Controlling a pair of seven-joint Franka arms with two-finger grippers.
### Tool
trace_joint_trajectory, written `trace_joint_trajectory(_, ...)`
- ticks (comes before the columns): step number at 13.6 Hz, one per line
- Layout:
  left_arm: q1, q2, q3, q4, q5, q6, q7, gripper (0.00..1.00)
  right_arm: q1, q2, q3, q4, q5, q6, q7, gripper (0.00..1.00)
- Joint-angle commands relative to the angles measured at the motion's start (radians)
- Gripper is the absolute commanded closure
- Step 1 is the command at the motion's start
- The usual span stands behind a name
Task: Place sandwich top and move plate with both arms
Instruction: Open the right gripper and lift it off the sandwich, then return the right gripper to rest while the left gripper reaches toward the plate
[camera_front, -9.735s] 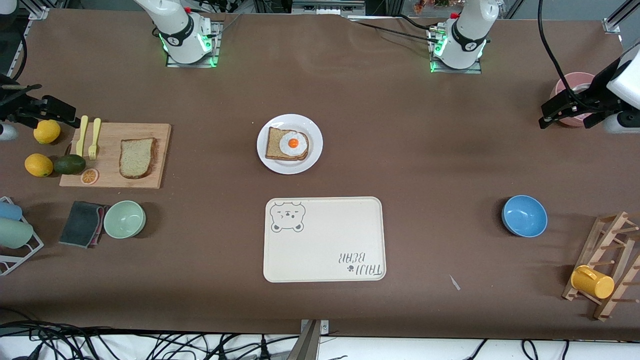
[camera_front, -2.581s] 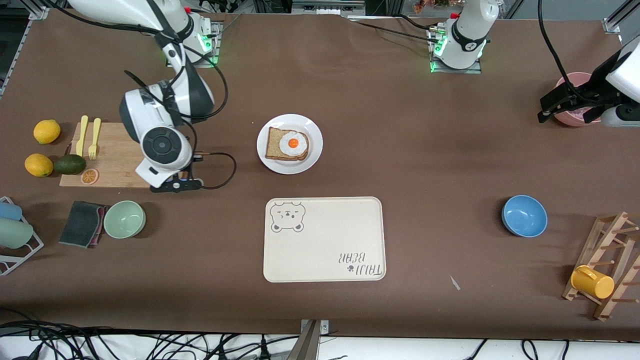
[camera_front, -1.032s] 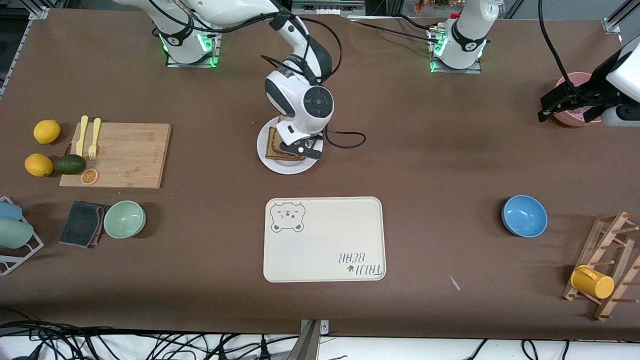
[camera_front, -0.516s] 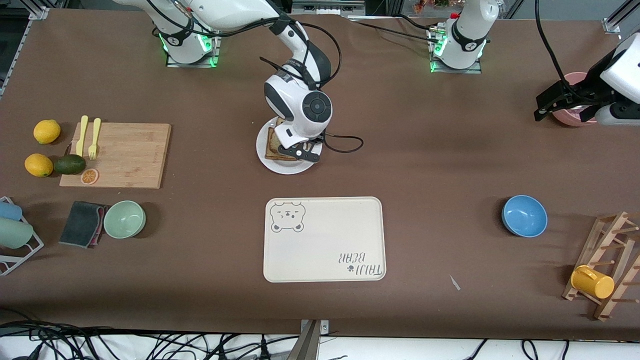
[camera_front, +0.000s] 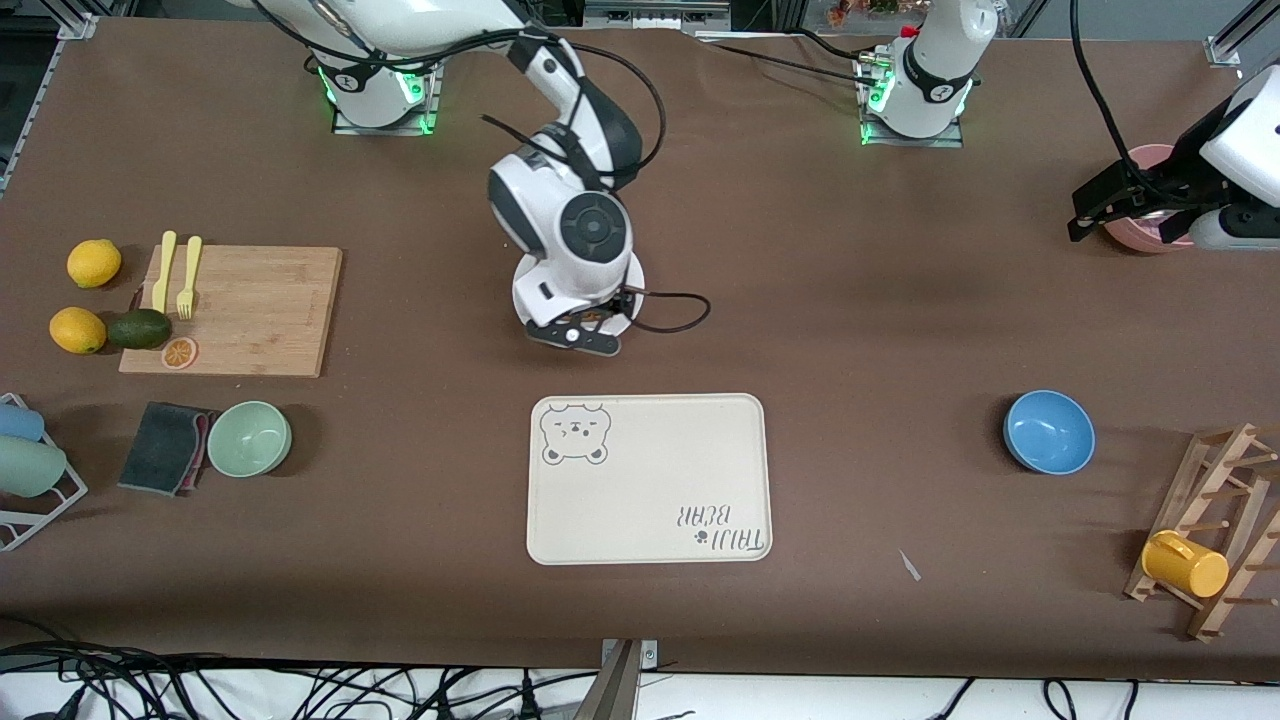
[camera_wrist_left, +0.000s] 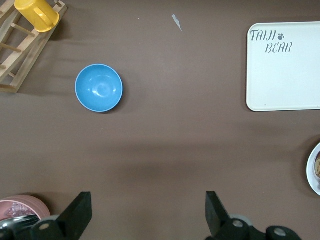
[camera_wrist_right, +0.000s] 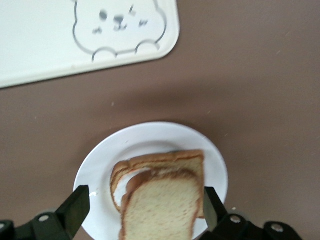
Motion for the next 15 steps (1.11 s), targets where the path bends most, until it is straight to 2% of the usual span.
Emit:
trace_joint_trajectory(1,0.003,0.008,0.005,0.023,-0.027,-0.021,0.004,0.0,-0.093,-0.073,0.01,-0.003,0.007,-0.055,-0.149,0.0)
trace_joint_trajectory(4,0.007,0.015,0.005,0.022,-0.027,-0.021,0.004,0.0,-0.199,-0.128,0.001,-0.003,0.005,-0.075,-0.329,0.0)
trace_joint_trajectory(7,0.013,0.032,0.01,0.023,-0.028,-0.016,0.001,0.0,-0.227,-0.176,-0.089,-0.005,0.013,-0.147,-0.456,0.0)
trace_joint_trajectory(9,0.007,0.084,0.007,0.028,-0.021,-0.004,0.003,0.0,-0.228,-0.206,-0.165,-0.011,0.015,-0.153,-0.563,0.0)
trace_joint_trajectory(10,0.006,0.107,0.005,0.036,-0.02,0.017,0.004,0.0,-0.247,-0.216,-0.183,-0.026,0.016,-0.183,-0.643,0.0)
trace_joint_trajectory(12,0.012,0.123,0.005,0.027,-0.028,0.097,0.001,0.0,-0.317,-0.249,-0.176,-0.028,0.019,-0.228,-0.777,0.0)
trace_joint_trajectory(15,0.015,0.173,0.005,0.03,-0.031,0.123,0.003,0.0,-0.411,-0.32,-0.156,-0.112,0.022,-0.214,-0.789,0.0)
